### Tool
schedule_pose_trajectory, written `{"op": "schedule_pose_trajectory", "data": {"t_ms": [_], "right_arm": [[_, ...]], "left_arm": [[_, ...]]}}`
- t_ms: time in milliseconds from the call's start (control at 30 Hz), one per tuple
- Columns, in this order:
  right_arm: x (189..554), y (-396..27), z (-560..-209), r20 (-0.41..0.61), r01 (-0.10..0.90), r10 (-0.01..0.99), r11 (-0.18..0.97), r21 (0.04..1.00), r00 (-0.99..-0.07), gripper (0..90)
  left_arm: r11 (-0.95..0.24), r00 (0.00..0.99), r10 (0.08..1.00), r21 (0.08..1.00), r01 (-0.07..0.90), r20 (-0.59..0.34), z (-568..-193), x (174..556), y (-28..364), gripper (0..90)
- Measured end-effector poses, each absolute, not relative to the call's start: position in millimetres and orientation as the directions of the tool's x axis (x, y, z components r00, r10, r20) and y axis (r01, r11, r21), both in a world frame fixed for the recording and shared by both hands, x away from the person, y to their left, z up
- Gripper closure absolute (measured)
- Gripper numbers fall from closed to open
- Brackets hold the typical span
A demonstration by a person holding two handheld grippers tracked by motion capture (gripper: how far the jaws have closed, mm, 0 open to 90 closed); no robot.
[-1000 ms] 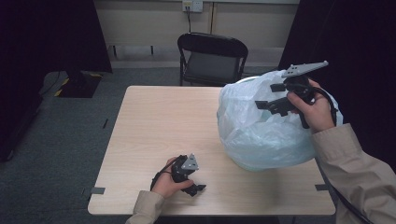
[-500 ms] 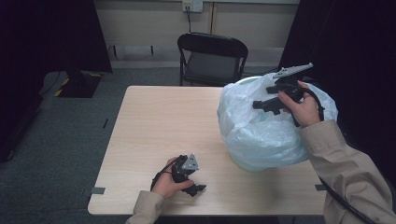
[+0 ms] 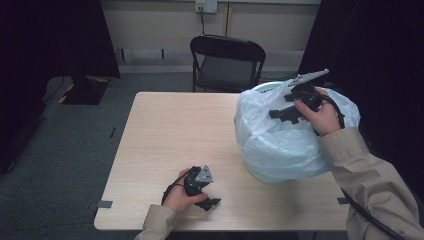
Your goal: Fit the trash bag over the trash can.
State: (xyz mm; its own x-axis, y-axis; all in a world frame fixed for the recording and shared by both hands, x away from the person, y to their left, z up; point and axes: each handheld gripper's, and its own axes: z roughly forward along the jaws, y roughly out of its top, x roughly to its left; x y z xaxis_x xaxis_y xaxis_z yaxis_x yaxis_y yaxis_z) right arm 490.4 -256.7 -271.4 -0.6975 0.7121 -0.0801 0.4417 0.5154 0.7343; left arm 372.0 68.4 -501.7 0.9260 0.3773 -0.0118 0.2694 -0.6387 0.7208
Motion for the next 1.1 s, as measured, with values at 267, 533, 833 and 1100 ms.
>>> {"op": "schedule_pose_trajectory", "data": {"t_ms": [267, 533, 833, 1100], "right_arm": [[475.5, -263.8, -245.6, -0.083, 0.4, 0.705, 0.491, 0.774, -0.704, 11.0], [452.6, -273.2, -220.0, -0.093, 0.352, 0.691, 0.475, 0.807, -0.717, 10.9], [426.2, -272.5, -205.4, -0.1, 0.313, 0.658, 0.479, 0.82, -0.746, 10.8], [407.1, -278.1, -202.3, -0.086, 0.305, 0.646, 0.469, 0.829, -0.759, 10.9]], "left_arm": [[-0.639, 0.927, 0.376, 0.721, 0.268, -0.012, -501.7, 372.1, 68.3, 1.6], [-0.641, 0.926, 0.376, 0.718, 0.27, -0.012, -501.7, 372.0, 68.1, 1.4], [-0.642, 0.926, 0.377, 0.716, 0.274, -0.016, -502.0, 372.0, 67.0, 0.1], [-0.644, 0.926, 0.377, 0.715, 0.273, -0.014, -502.0, 372.0, 67.0, 0.0]]}}
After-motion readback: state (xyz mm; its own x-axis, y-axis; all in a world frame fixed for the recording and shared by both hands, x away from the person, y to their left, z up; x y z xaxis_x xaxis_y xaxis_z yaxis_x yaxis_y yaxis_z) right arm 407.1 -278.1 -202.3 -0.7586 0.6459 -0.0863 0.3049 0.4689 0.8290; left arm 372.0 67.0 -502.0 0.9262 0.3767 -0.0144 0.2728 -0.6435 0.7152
